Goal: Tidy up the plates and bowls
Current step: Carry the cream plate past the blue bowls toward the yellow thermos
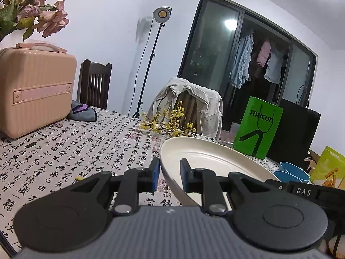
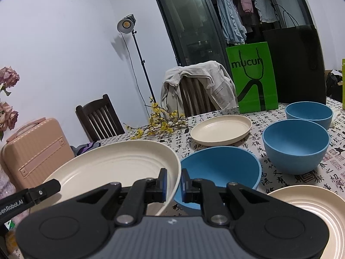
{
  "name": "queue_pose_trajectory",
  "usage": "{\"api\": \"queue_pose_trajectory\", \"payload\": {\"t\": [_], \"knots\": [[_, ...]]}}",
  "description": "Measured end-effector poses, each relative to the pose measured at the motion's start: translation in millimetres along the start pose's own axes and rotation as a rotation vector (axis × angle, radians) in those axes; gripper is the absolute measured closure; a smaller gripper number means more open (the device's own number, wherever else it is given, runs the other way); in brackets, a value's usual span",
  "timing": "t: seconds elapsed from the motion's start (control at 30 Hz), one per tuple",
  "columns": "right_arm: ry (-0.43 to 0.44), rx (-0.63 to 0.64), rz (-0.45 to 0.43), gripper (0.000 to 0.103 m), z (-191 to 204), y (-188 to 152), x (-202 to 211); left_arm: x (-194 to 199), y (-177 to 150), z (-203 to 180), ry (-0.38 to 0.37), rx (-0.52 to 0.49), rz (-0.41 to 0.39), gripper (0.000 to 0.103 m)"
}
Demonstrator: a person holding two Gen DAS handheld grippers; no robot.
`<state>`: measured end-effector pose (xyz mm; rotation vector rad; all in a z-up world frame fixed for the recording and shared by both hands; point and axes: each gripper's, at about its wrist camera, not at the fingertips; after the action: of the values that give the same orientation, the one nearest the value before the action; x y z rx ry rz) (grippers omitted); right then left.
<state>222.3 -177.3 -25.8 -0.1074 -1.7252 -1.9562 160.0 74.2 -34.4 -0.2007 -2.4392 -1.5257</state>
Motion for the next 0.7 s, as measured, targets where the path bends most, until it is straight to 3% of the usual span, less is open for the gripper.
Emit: {"api": "queue_pose_trajectory", "payload": {"t": [0.7], "knots": [[-0.034, -0.028, -0.031, 0.090, -17, -8, 20, 3, -12, -22, -0.033, -0.044, 0.016, 0.083]]}}
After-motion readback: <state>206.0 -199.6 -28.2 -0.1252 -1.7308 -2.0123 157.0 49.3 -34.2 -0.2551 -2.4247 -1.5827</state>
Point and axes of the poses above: each gripper's, at about its wrist camera, not at the fingertips, and x roughly against the way its jaws point, z to its left, y to its top, and after that the axes turned 10 degrees about x, right-handed
